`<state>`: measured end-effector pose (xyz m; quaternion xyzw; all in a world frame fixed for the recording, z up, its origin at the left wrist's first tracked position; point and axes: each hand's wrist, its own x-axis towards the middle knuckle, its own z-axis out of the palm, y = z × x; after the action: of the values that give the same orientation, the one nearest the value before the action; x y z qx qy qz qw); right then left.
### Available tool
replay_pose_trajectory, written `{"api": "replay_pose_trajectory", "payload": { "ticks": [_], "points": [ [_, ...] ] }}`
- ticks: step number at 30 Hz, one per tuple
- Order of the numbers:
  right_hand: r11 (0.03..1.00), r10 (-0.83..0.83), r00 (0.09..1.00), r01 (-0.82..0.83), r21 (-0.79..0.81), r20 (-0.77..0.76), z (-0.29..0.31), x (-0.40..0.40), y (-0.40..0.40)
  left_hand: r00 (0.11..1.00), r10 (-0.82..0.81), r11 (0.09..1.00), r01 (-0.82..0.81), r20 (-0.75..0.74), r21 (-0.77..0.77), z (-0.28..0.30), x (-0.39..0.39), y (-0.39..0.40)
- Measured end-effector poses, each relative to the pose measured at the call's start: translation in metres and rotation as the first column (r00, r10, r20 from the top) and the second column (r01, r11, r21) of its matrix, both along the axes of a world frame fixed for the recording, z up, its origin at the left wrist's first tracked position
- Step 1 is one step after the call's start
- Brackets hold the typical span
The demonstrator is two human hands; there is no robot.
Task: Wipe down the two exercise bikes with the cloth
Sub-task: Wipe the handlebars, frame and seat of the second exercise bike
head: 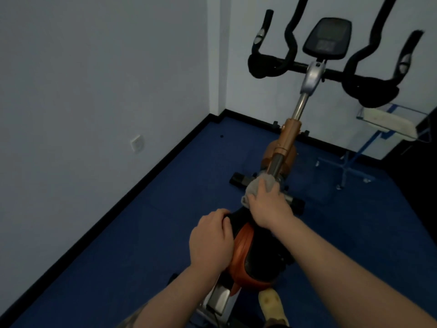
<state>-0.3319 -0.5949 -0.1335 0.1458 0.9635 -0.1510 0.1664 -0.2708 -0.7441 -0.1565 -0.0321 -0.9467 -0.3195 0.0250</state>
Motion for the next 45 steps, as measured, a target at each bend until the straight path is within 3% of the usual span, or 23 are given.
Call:
{"api": "replay_pose_trajectory", "payload": {
  "ticks": [3, 8, 12, 15, 19, 22, 25, 28, 32, 37, 39, 41, 43, 45],
  "points": [
    [1.0, -0.027, 0.999, 0.027, 0.0, 0.04, -0.002, 0.012, 0.003, 1.0, 0.002, 1.0, -0.002, -0.003, 0.006, -0.001, -0.001, 0.0],
    [0.933, -0.308, 0.951, 0.309, -0.183, 0.032, -0.002, -0.029, 0.005, 1.0, 0.0, 1.0, -0.001, 0.02, 0.016, 0.001, -0.002, 0.0],
    [0.924, -0.254, 0.967, 0.245, -0.294, 0.007, 0.003, 0.023, -0.004, 1.0, 0.006, 0.999, -0.006, 0.015, 0.038, 0.001, -0.003, -0.001],
    [0.915, -0.198, 0.973, 0.227, -0.333, 0.119, 0.0, 0.069, -0.004, 1.0, 0.001, 0.999, -0.001, 0.003, 0.047, 0.002, -0.002, -0.001],
    [0.808, -0.354, 0.905, 0.424, -0.41, 0.236, -0.009, 0.046, -0.002, 1.0, 0.009, 0.996, -0.008, -0.008, 0.089, 0.003, 0.0, -0.001],
    [0.833, -0.385, 0.919, 0.385, -0.397, 0.084, -0.006, 0.061, -0.018, 0.999, 0.027, 0.986, -0.032, 0.033, 0.161, 0.003, 0.001, -0.002],
    [0.938, -0.241, 0.966, 0.207, -0.276, -0.096, 0.009, 0.123, -0.043, 0.994, 0.083, 0.945, -0.1, 0.069, 0.312, 0.002, 0.004, -0.002],
    [0.965, -0.195, 0.978, 0.178, -0.191, -0.075, 0.005, 0.133, -0.048, 0.987, 0.134, 0.896, -0.158, 0.088, 0.414, -0.001, 0.005, -0.004],
    [0.868, -0.373, 0.927, 0.36, -0.343, 0.03, -0.003, 0.085, -0.029, 0.991, 0.1, 0.904, -0.13, 0.093, 0.407, -0.002, 0.003, -0.007],
    [0.909, -0.351, 0.906, 0.269, -0.318, -0.237, -0.004, 0.166, -0.064, 0.993, 0.092, 0.926, -0.111, 0.068, 0.361, -0.001, 0.005, -0.005],
    [0.866, -0.423, 0.86, 0.291, -0.406, -0.286, -0.014, 0.179, -0.071, 0.995, 0.086, 0.932, -0.098, 0.05, 0.349, -0.001, 0.006, -0.005],
    [0.76, -0.555, 0.777, 0.329, -0.56, -0.298, -0.025, 0.157, -0.06, 0.997, 0.07, 0.935, -0.078, 0.037, 0.345, -0.001, 0.006, -0.006],
    [0.622, -0.672, 0.709, 0.383, -0.683, -0.215, -0.029, 0.131, -0.038, 0.997, 0.065, 0.937, -0.075, 0.04, 0.342, -0.001, 0.005, -0.005],
    [0.554, -0.724, 0.67, 0.42, -0.718, -0.167, -0.031, 0.13, -0.041, 0.997, 0.063, 0.939, -0.073, 0.04, 0.337, 0.0, 0.005, -0.005]
  ]
}}
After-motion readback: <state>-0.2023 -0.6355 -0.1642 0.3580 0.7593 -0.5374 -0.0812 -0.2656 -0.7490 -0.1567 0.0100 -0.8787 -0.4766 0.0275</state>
